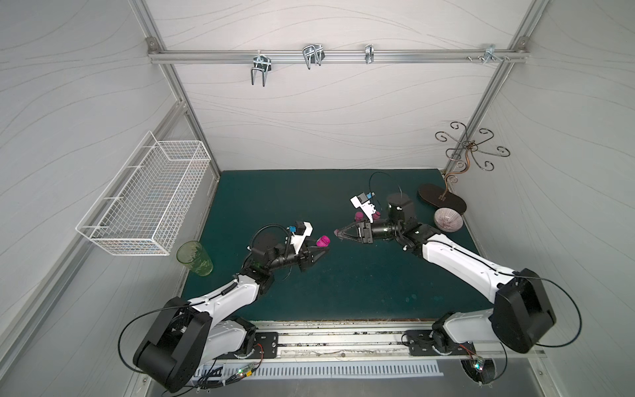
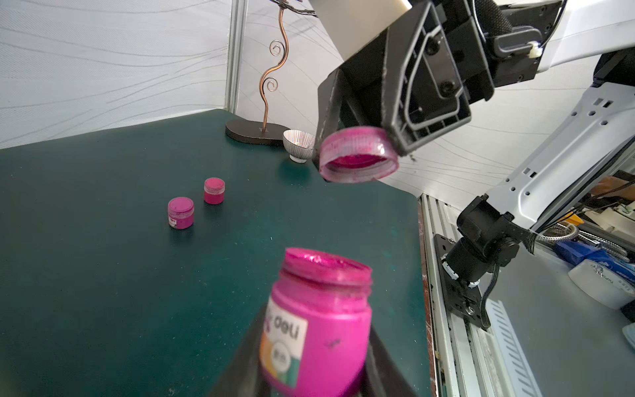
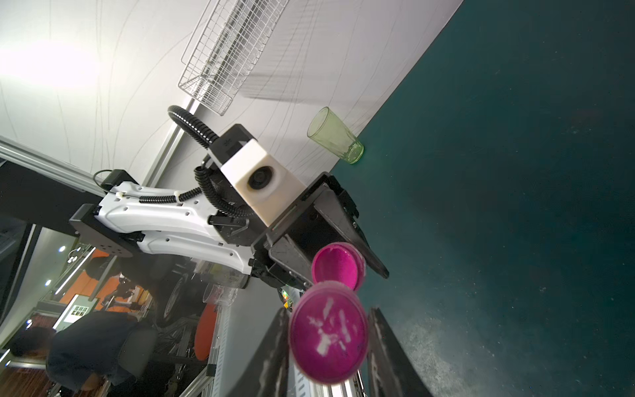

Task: Close the paint jar lid
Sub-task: Close the lid on the paint jar.

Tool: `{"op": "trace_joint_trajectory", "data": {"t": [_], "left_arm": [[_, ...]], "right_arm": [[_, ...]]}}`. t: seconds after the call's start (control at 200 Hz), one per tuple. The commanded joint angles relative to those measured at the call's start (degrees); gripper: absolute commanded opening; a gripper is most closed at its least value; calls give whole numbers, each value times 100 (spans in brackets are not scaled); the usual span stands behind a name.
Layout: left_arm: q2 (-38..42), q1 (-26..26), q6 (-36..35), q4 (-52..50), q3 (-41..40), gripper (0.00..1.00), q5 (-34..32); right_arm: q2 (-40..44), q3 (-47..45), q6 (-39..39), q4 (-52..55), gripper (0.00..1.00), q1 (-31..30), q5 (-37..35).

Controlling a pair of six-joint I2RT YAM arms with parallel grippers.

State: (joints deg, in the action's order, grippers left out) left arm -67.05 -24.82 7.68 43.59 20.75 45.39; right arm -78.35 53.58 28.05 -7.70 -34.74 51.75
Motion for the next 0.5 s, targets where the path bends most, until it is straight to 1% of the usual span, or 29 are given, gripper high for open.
{"op": "trace_joint_trajectory", "data": {"t": [0.0,0.195,0.355,0.495], "left_arm": [[-39,-23,-4,413,139,19,132],[-37,-32,14,396,140,19,115],[-58,-32,44,413,149,18,126],[-68,-32,41,414,148,18,128]], "right_arm": [[-83,-31,41,-216,33,-70,122],[-105,-183,-122,-347,32,-236,-359],[-81,-429,-126,-765,32,-429,-772],[-130,-546,-117,-1005,32,-559,-920]]}}
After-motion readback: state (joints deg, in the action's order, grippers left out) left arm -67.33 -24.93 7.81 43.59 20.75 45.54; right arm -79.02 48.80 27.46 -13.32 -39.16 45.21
